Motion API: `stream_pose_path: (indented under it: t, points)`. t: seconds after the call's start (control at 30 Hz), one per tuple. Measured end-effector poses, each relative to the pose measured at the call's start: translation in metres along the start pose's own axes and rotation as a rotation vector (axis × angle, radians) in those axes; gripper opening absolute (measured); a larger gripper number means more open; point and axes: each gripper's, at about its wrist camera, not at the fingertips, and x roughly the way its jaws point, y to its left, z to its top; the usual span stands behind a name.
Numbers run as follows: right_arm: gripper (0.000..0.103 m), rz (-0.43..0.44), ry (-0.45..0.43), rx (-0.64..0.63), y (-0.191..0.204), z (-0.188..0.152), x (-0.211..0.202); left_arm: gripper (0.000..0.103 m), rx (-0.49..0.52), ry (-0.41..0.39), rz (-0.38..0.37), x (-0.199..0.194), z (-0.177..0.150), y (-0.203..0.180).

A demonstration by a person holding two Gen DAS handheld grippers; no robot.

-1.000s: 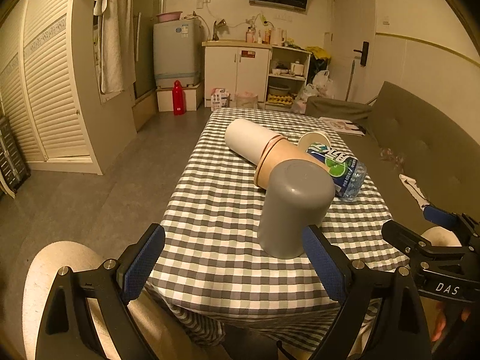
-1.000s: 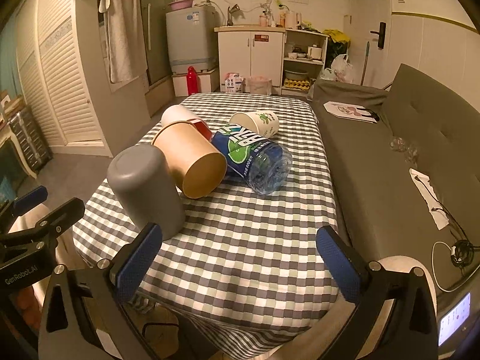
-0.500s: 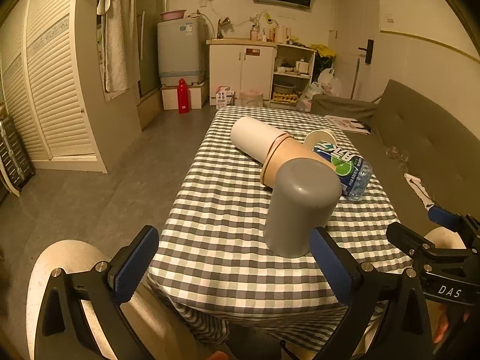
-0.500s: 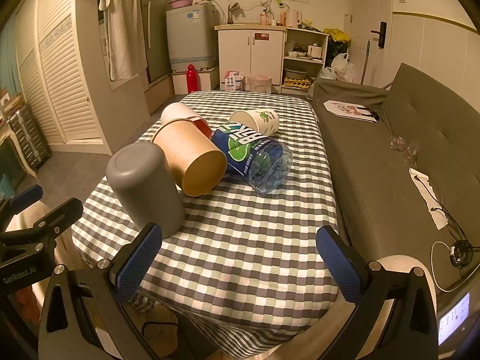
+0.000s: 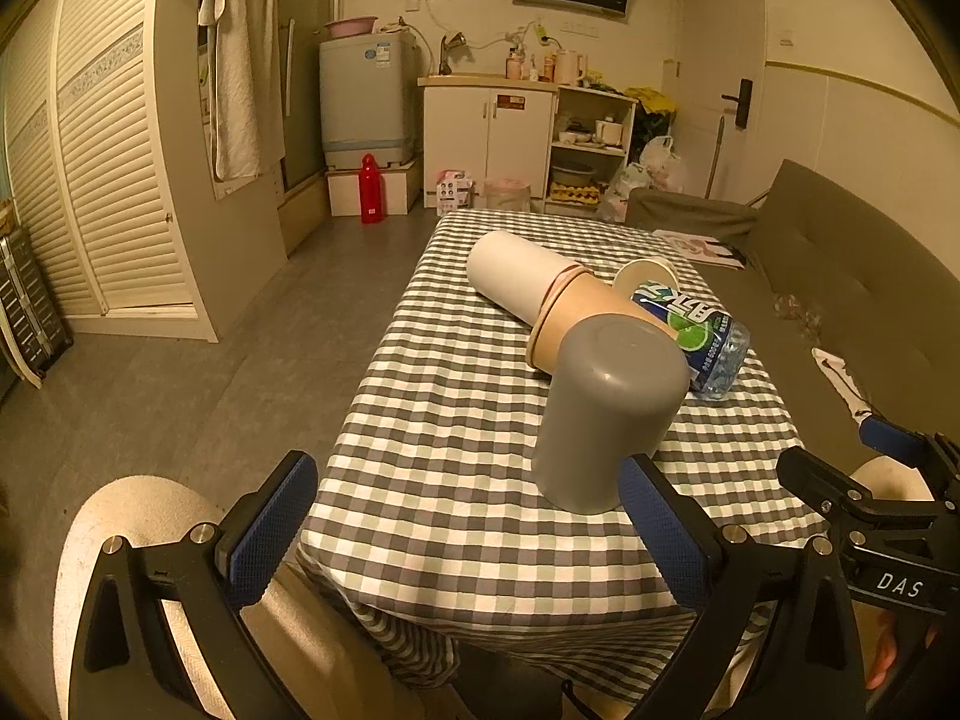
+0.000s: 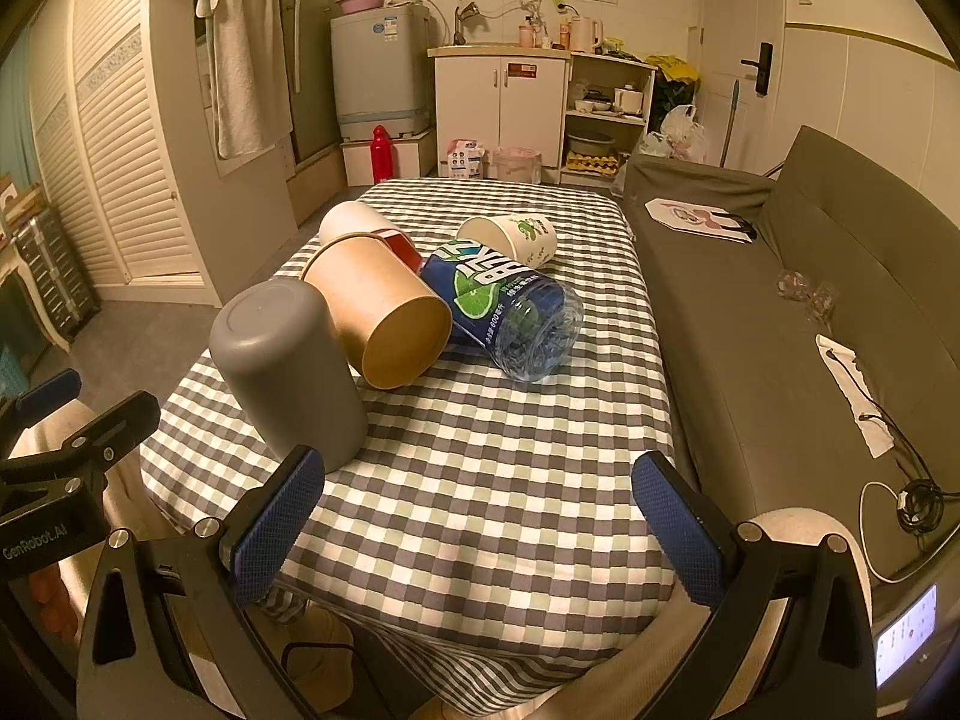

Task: Flip cup upside down

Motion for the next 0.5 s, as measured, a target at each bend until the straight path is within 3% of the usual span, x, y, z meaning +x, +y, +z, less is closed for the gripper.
stream_pose_path:
  t: [0.5]
  points:
    - [0.103, -0.006, 0.011, -0.001, 0.0000, -0.0020, 0.0012, 0.103, -0.010, -0.002, 0.000, -0.0007, -0.0011, 0.0026]
